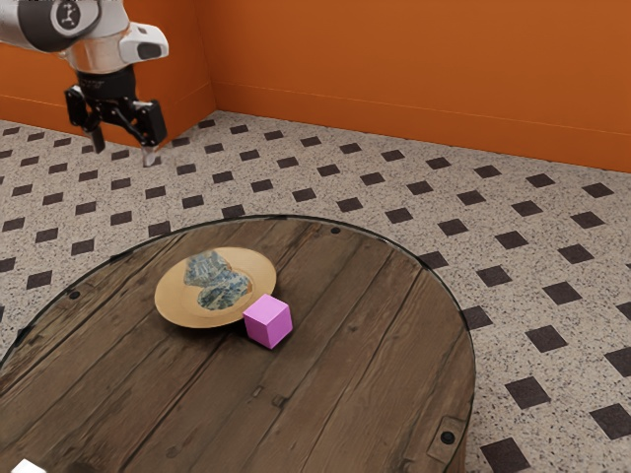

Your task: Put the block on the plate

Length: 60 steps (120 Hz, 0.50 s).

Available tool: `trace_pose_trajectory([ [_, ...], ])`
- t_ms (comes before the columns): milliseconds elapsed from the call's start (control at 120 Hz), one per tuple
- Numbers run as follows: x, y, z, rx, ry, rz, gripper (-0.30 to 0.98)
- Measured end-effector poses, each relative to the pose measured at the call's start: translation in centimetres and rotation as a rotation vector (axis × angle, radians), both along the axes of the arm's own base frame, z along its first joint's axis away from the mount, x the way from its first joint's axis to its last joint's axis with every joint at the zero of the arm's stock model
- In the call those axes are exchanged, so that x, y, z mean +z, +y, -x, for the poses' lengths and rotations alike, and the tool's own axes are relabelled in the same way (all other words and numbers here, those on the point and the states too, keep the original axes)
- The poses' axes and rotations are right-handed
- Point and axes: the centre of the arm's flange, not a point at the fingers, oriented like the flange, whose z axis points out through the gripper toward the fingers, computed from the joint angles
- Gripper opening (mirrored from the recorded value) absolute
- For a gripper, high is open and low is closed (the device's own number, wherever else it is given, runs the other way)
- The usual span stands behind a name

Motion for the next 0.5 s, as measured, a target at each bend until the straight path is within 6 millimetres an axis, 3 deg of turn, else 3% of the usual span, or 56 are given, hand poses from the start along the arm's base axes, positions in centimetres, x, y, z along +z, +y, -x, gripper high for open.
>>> trace_pose_trajectory([
  [175,-1.1,-0.8,-0.8,0.006,0.004,-0.010,0.69],
  [325,-9.9,-3.5,-1.9,-0.021,0.120,0.014,0.69],
  [500,-17.0,-6.9,-2.5,0.070,0.087,0.047,0.69],
])
